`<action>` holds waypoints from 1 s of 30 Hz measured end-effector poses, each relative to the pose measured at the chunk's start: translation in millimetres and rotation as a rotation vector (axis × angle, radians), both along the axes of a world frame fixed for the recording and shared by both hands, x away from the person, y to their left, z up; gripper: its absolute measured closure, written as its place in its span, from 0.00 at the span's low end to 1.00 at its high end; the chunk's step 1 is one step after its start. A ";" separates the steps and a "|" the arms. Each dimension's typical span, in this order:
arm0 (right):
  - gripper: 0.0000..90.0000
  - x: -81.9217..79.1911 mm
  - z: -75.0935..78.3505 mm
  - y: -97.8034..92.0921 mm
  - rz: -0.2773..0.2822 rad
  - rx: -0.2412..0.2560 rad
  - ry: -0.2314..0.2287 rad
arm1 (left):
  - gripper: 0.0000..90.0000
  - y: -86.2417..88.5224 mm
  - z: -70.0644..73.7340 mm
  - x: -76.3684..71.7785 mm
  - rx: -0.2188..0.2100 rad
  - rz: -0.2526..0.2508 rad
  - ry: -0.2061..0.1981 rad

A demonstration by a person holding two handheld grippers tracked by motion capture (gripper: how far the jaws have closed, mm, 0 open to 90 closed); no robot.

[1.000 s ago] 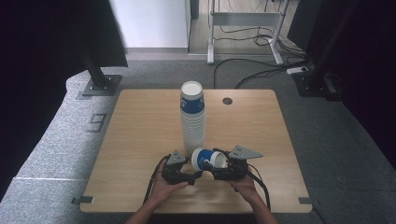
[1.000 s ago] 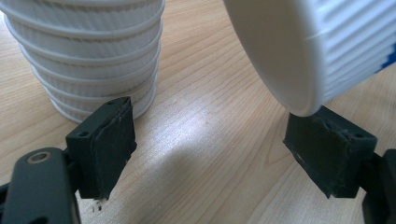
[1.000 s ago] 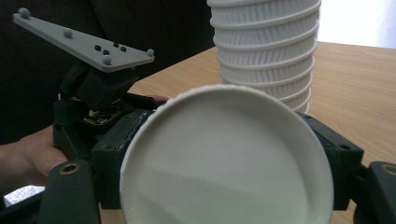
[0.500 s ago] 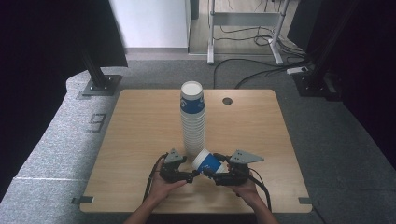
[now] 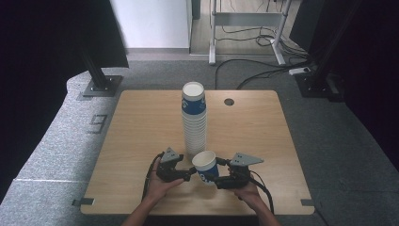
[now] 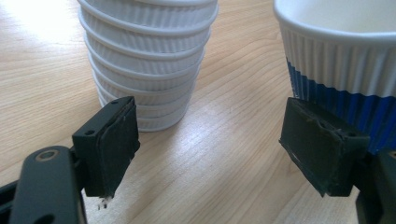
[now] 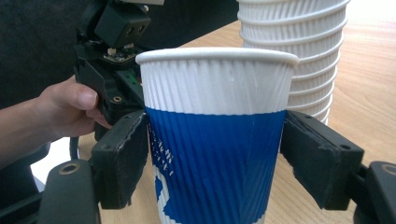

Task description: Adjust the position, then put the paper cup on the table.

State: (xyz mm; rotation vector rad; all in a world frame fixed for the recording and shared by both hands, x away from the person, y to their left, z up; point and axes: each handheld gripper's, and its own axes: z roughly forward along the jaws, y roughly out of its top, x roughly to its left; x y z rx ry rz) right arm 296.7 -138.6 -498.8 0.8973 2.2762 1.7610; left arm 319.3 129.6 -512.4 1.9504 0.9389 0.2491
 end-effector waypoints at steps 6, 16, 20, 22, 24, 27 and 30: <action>0.26 1.2 -4.3 0.3 0.022 -0.022 0.021 | 0.22 3.7 1.2 1.2 -0.016 0.010 0.000; 0.24 2.7 -11.7 4.7 0.020 -0.059 0.034 | 0.23 5.7 2.9 1.3 -0.018 0.023 -0.005; 0.25 2.7 -12.6 4.9 0.010 -0.065 0.025 | 0.22 6.7 3.2 1.8 -0.027 0.017 -0.003; 0.25 3.0 -12.1 3.8 0.005 -0.060 0.020 | 0.22 7.1 3.1 1.9 -0.024 0.020 -0.007; 0.25 3.4 -11.4 2.0 -0.002 -0.058 0.018 | 0.22 8.5 3.0 2.2 -0.025 0.021 -0.005; 0.25 3.9 -9.2 -2.7 -0.016 -0.048 0.012 | 0.22 10.2 2.8 2.5 -0.024 0.027 -0.006; 0.26 4.7 -5.8 -10.0 -0.042 -0.030 0.000 | 0.22 11.7 2.5 3.8 -0.017 0.030 -0.006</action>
